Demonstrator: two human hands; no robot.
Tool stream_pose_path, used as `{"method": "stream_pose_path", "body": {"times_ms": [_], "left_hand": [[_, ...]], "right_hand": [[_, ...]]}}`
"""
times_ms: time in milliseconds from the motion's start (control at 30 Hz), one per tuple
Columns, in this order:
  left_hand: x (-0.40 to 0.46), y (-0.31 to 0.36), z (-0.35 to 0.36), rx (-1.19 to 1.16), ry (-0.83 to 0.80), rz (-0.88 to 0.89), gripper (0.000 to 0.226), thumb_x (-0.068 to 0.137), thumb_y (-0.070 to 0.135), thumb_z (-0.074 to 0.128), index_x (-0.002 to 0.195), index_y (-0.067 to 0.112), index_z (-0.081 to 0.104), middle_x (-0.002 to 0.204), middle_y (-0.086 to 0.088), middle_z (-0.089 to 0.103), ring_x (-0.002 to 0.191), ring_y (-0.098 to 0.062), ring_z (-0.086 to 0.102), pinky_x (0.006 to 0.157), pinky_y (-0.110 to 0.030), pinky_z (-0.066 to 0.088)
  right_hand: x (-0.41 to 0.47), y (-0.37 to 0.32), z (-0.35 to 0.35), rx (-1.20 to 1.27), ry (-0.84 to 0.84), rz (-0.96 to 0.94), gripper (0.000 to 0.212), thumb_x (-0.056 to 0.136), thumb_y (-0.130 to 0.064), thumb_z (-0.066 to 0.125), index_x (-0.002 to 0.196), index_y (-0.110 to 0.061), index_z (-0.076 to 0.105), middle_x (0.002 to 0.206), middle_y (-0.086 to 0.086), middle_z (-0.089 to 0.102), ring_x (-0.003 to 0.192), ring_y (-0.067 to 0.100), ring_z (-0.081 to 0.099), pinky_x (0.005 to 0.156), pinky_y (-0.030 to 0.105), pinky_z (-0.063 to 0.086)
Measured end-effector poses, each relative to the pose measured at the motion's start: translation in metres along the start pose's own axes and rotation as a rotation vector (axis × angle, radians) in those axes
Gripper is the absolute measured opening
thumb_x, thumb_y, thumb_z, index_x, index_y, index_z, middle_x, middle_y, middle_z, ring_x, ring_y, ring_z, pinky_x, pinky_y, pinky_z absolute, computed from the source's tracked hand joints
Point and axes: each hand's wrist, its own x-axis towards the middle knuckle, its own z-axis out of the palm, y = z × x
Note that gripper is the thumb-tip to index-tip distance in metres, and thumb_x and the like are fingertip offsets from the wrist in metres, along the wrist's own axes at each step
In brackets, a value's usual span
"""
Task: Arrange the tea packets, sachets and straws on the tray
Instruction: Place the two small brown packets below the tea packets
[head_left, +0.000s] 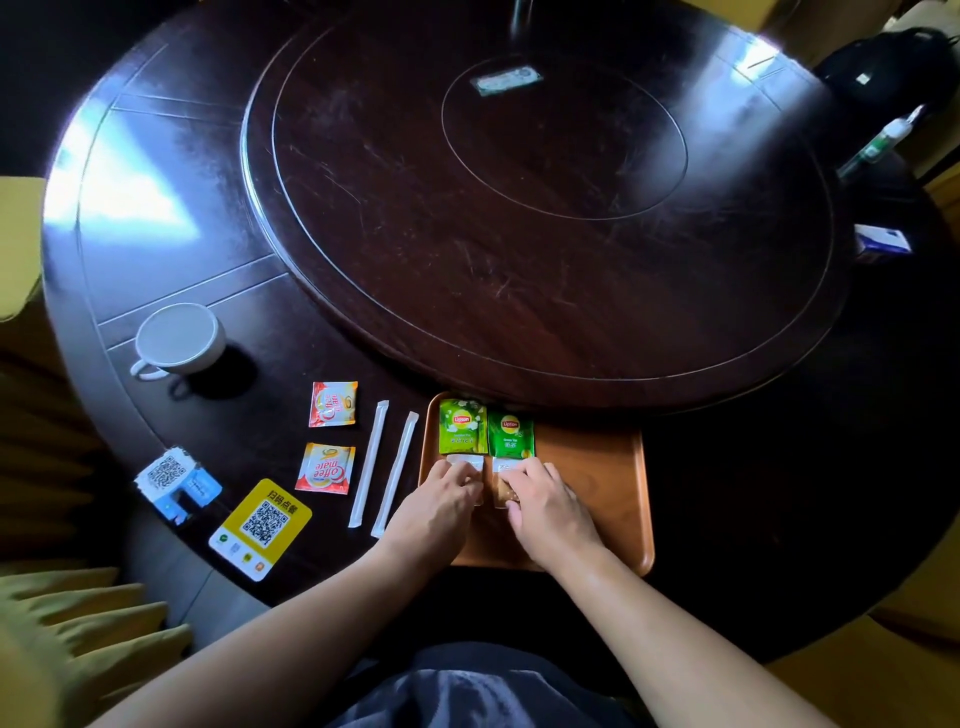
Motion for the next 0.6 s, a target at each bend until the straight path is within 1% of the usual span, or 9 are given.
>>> {"method": "stream_pose_path", "body": {"times_ms": [100, 200, 267, 333, 400, 500, 600], "left_hand": [[0.0, 0.0, -0.001, -0.005, -0.01, -0.003, 0.023, 0.088, 0.013, 0.052, 0.106, 0.016, 0.065, 0.116, -0.003, 0.053, 0.105, -0.021, 0.046, 0.086, -0.029, 0.052], [0.0, 0.001, -0.005, -0.003, 0.008, 0.012, 0.021, 0.086, 0.012, 0.057, 0.105, 0.014, 0.066, 0.113, -0.005, 0.056, 0.103, -0.024, 0.051, 0.089, -0.031, 0.051], [-0.002, 0.0, -0.01, -0.006, 0.04, 0.021, 0.018, 0.086, 0.015, 0.06, 0.103, 0.015, 0.066, 0.111, -0.004, 0.058, 0.101, -0.022, 0.053, 0.088, -0.031, 0.05], [-0.006, -0.002, -0.016, -0.026, 0.073, 0.002, 0.017, 0.087, 0.019, 0.061, 0.102, 0.016, 0.067, 0.107, -0.002, 0.06, 0.097, -0.022, 0.054, 0.084, -0.033, 0.052], [-0.012, -0.007, -0.025, -0.055, 0.126, -0.054, 0.017, 0.086, 0.025, 0.062, 0.101, 0.018, 0.068, 0.104, -0.001, 0.063, 0.094, -0.022, 0.056, 0.078, -0.036, 0.054], [-0.023, -0.022, -0.042, -0.124, 0.164, -0.212, 0.019, 0.088, 0.035, 0.061, 0.098, 0.021, 0.068, 0.096, 0.002, 0.063, 0.09, -0.017, 0.058, 0.07, -0.034, 0.054], [-0.034, -0.048, -0.058, -0.128, 0.186, -0.372, 0.015, 0.084, 0.036, 0.066, 0.09, 0.022, 0.068, 0.088, 0.004, 0.063, 0.083, -0.02, 0.061, 0.065, -0.036, 0.053]], "right_hand": [[0.0, 0.0, 0.0, -0.013, -0.013, 0.001, 0.028, 0.09, -0.019, 0.063, 0.118, -0.019, 0.058, 0.118, 0.0, 0.054, 0.109, 0.023, 0.049, 0.088, 0.041, 0.051], [0.001, -0.001, -0.003, -0.018, -0.025, 0.001, 0.03, 0.091, -0.019, 0.061, 0.121, -0.018, 0.057, 0.12, 0.0, 0.053, 0.111, 0.024, 0.048, 0.088, 0.041, 0.051], [0.001, -0.003, -0.005, -0.019, -0.024, -0.003, 0.031, 0.092, -0.02, 0.061, 0.123, -0.017, 0.058, 0.12, 0.001, 0.053, 0.111, 0.024, 0.049, 0.088, 0.041, 0.051], [0.002, -0.006, -0.007, -0.017, -0.019, 0.003, 0.032, 0.092, -0.021, 0.061, 0.124, -0.017, 0.059, 0.119, 0.002, 0.054, 0.111, 0.024, 0.05, 0.089, 0.041, 0.051], [0.005, -0.009, -0.008, -0.01, -0.015, 0.019, 0.031, 0.091, -0.023, 0.061, 0.121, -0.017, 0.06, 0.117, 0.004, 0.056, 0.11, 0.026, 0.051, 0.089, 0.044, 0.051], [0.01, -0.017, -0.011, 0.012, -0.042, 0.015, 0.029, 0.091, -0.028, 0.06, 0.119, -0.019, 0.061, 0.114, 0.004, 0.06, 0.11, 0.025, 0.052, 0.09, 0.04, 0.049], [0.019, -0.03, -0.014, 0.016, -0.083, -0.012, 0.027, 0.093, -0.032, 0.058, 0.116, -0.021, 0.063, 0.11, 0.003, 0.062, 0.108, 0.025, 0.054, 0.09, 0.04, 0.048]]}}
